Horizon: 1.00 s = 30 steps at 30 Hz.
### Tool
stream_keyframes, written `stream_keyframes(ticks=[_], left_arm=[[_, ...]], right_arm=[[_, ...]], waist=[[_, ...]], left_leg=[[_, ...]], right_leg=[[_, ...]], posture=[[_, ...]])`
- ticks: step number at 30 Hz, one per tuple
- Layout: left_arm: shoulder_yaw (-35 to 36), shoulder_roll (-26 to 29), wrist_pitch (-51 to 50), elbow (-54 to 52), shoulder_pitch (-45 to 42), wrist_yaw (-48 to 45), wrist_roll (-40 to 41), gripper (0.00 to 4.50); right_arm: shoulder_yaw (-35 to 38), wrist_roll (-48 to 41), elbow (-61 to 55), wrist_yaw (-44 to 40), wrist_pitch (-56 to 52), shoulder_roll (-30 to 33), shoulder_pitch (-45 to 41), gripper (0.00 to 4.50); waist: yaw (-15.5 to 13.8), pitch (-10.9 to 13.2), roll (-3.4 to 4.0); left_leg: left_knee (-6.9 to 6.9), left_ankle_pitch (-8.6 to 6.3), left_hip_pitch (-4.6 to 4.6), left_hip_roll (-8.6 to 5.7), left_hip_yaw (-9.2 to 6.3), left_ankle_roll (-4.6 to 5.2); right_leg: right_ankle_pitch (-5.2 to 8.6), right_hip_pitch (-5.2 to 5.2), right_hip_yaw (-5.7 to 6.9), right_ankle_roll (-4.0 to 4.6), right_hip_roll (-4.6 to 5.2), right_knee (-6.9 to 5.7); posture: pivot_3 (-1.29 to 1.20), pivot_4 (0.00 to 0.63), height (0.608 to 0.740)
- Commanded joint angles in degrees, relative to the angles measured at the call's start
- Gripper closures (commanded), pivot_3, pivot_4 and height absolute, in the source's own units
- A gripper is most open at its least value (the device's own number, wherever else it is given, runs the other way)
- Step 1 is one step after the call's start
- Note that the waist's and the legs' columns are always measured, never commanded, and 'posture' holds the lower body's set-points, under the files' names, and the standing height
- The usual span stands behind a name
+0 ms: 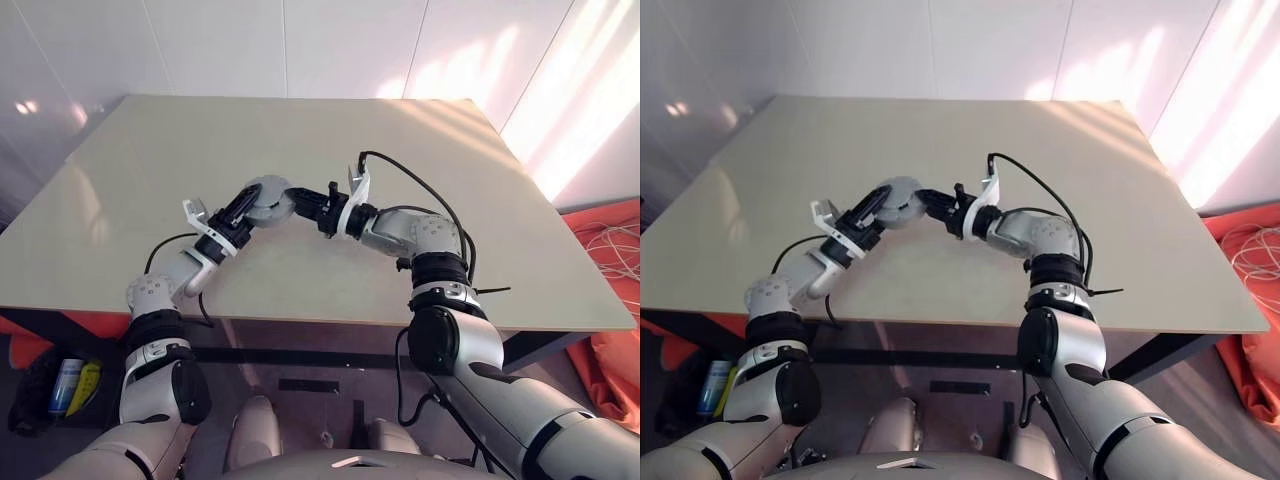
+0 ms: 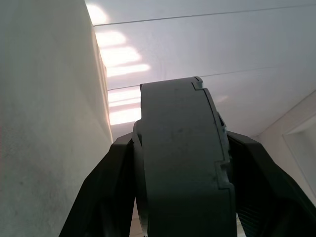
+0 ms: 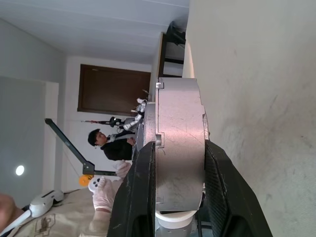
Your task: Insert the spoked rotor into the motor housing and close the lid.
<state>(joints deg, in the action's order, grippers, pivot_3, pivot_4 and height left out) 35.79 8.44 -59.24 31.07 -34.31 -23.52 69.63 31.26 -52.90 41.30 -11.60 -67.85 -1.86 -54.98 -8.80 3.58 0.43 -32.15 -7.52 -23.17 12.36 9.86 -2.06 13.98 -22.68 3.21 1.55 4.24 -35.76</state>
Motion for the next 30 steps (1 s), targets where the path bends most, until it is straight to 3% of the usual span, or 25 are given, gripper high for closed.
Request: stream_keyframes(ticks=[1, 3, 10, 17, 23, 30], left_arm=[[-0.83, 0.72, -0.44, -1.67, -0.23, -0.87, -0.06, 2.24], [-1.18, 0.42, -0.82, -2.19, -0.19, -0.96, 0.09, 2.24], [-0.22, -0.21, 2.2, -1.47, -0.77, -0.15, -0.24, 2.24], [3.36, -0.06, 9.78, -0.75, -1.47, 0.56, -0.48, 2.24], [11.55, 2.18, 31.63, 4.36, -3.15, 5.76, -3.88, 2.24], [14.38, 4.99, 40.72, 9.58, -3.57, 9.08, -6.62, 2.24]], right_arm=[[-0.67, -0.77, -3.7, -3.12, 2.31, 0.52, -0.98, 3.39], [-2.15, -0.28, -4.97, -5.45, 2.86, 0.74, -0.33, 3.39], [-7.11, 7.08, -7.11, -4.85, 14.2, 0.52, 0.98, 1.11], [-6.12, 7.74, -4.92, -5.52, 18.3, 1.24, 0.96, 1.11], [-5.66, 8.06, -3.89, -4.88, 19.82, 2.22, 1.41, 1.11], [-5.38, 8.04, -4.3, -4.67, 19.88, 3.12, 2.27, 1.11]], waist=[[0.0, 0.0, 0.0], [-0.05, 0.0, 0.0], [0.06, 0.0, -0.01], [0.14, 0.0, -0.02], [0.37, 0.0, -0.02], [-0.48, 0.05, -0.17]], left_leg=[[0.0, 0.0, 0.0, 0.0, 0.0, 0.0], [0.0, 0.0, 0.0, -0.01, 0.0, 0.0], [-0.02, 0.0, 0.04, -0.01, -0.01, 0.0], [-0.03, -0.01, 0.04, -0.01, -0.02, 0.01], [-0.05, -0.01, 0.07, 0.01, -0.03, 0.03], [-0.07, -0.04, 0.0, 0.01, -0.06, 0.07]], right_leg=[[0.0, 0.0, 0.0, 0.0, 0.0, 0.0], [0.0, 0.01, 0.0, 0.0, 0.0, 0.0], [-0.01, 0.05, 0.0, 0.0, 0.02, -0.01], [-0.02, 0.05, -0.01, 0.0, 0.01, 0.01], [-0.05, 0.06, -0.01, 0.02, 0.0, 0.0], [-0.06, 0.08, 0.01, -0.01, 0.0, 0.04]], posture=[[0.0, 0.0, 0.74], [0.0, 0.0, 0.74], [0.0, 0.0, 0.74], [0.0, 0.0, 0.74], [0.0, 0.0, 0.74], [0.0, 0.0, 0.74]])
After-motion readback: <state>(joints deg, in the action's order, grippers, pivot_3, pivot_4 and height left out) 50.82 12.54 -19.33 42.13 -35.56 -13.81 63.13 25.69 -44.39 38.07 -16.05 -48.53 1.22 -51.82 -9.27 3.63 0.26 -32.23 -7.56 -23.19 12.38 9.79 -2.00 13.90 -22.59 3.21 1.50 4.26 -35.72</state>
